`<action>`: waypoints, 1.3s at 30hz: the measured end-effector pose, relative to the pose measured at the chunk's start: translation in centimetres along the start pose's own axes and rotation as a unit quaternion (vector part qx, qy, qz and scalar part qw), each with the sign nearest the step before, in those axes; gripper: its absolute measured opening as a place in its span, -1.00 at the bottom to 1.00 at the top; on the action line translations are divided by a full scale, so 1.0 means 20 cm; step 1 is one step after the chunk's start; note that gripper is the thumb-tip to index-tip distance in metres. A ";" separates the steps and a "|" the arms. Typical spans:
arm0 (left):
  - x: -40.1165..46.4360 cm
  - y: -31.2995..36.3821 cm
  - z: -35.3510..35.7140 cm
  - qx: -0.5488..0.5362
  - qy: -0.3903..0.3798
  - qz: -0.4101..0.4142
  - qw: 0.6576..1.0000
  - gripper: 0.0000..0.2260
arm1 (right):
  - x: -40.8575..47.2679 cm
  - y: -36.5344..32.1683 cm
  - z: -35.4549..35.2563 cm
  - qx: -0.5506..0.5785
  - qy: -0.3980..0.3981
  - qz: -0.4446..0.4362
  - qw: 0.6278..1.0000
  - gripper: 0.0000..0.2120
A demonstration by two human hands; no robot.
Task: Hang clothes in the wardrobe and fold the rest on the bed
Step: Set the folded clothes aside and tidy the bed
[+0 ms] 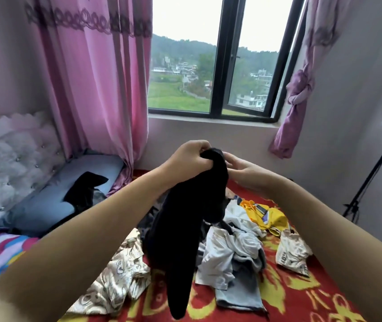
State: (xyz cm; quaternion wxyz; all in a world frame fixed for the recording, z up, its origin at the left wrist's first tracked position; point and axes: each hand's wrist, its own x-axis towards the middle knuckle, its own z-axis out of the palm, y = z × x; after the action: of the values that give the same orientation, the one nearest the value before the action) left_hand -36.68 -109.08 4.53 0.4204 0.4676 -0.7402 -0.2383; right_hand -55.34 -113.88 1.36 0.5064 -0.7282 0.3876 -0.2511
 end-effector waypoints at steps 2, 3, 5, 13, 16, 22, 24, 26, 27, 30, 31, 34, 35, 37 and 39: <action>0.05 0.04 -0.08 -0.001 -0.008 -0.035 0.999 -0.91 | -0.02 -0.06 0.01 0.084 -0.031 -0.022 0.996 -0.65; 0.06 0.04 -0.11 -0.010 0.000 -0.056 0.998 -0.88 | -0.05 -0.09 0.01 0.121 -0.043 -0.017 0.992 -0.66; 0.05 0.03 -0.13 -0.024 0.015 -0.078 0.997 -0.87 | -0.07 -0.11 0.01 0.087 -0.063 -0.003 0.994 -0.49; 0.01 -0.03 -0.05 -0.092 -0.018 -0.093 0.991 -0.78 | 0.01 -0.23 0.11 -0.050 0.189 -0.043 0.980 -0.79; -0.02 -0.13 -0.05 -0.059 -0.099 -0.125 0.985 -0.78 | 0.00 -0.25 0.04 0.043 0.247 -0.055 0.966 -0.67; -0.14 -0.35 -0.09 -0.040 -0.087 -0.163 0.982 -0.83 | -0.07 -0.30 -0.20 0.157 0.342 -0.090 0.922 -0.63; -0.10 -0.31 -0.16 -0.051 -0.050 -0.143 0.987 -0.81 | -0.09 -0.27 -0.26 0.109 0.348 -0.073 0.928 -0.62; -0.07 -0.23 -0.20 -0.081 -0.036 -0.113 0.990 -0.79 | -0.12 -0.24 -0.29 0.019 0.349 -0.044 0.936 -0.61; -0.05 -0.18 -0.21 -0.100 -0.034 -0.101 0.989 -0.78 | -0.13 -0.24 -0.31 -0.033 0.340 -0.026 0.940 -0.60; 0.00 -0.05 -0.23 -0.147 -0.043 -0.071 0.986 -0.81 | -0.18 -0.27 -0.31 -0.168 0.231 0.044 0.957 -0.58; 0.01 -0.01 -0.23 -0.154 -0.050 -0.062 0.985 -0.81 | -0.20 -0.28 -0.30 -0.188 0.160 0.056 0.967 -0.55; 0.06 0.09 -0.22 -0.125 -0.071 -0.034 0.989 -0.86 | -0.21 -0.28 -0.20 -0.148 -0.032 0.039 0.988 -0.42; 0.06 0.12 -0.21 -0.099 -0.083 -0.020 0.991 -0.89 | -0.19 -0.27 -0.15 -0.126 -0.051 0.025 0.990 -0.36; 0.07 0.16 -0.19 -0.045 -0.107 0.002 0.993 -0.91 | -0.13 -0.23 -0.06 -0.068 -0.025 -0.022 0.997 -0.40; 0.06 0.17 -0.19 -0.029 -0.100 0.008 0.995 -0.93 | -0.07 -0.20 0.03 -0.034 0.028 -0.074 0.996 -0.73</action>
State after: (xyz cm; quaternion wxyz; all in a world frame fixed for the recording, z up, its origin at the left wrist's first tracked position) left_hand -35.41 -108.47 9.49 0.3591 0.4232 -0.7752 -0.3017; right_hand -54.42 -111.74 4.92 0.4508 -0.7640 0.3551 -0.2948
